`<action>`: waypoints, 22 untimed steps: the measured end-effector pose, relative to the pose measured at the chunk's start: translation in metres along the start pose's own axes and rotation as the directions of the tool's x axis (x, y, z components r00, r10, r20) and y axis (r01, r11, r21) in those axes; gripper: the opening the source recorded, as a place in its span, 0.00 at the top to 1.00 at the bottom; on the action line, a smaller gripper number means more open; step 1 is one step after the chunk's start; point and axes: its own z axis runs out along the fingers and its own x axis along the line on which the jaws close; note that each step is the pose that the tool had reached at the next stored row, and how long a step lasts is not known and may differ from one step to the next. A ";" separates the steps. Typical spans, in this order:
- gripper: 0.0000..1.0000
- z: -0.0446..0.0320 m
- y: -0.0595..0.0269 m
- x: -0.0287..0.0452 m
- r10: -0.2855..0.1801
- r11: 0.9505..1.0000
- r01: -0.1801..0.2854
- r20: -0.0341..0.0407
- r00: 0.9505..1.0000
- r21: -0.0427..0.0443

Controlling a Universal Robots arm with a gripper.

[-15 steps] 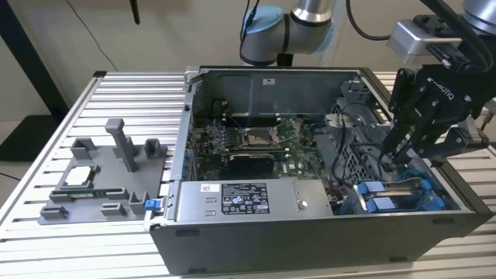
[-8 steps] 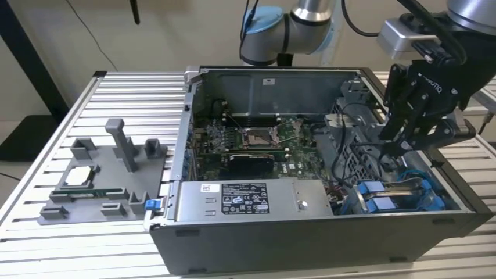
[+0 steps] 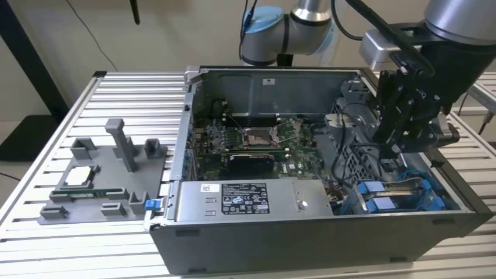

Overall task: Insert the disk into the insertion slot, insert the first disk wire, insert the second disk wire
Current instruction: 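Insert the disk into the insertion slot, then insert the first disk wire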

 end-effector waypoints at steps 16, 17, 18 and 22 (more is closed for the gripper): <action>1.00 0.0005 -0.0006 0.0164 -0.003 0.999 0.003 -0.001 1.000 0.047; 1.00 0.0010 -0.0013 0.0190 -0.003 0.999 0.003 -0.001 1.000 0.047; 1.00 0.0017 -0.0026 0.0205 -0.003 0.999 0.003 -0.001 1.000 0.046; 1.00 0.0044 -0.0130 0.0232 -0.003 0.999 0.003 -0.001 1.000 0.043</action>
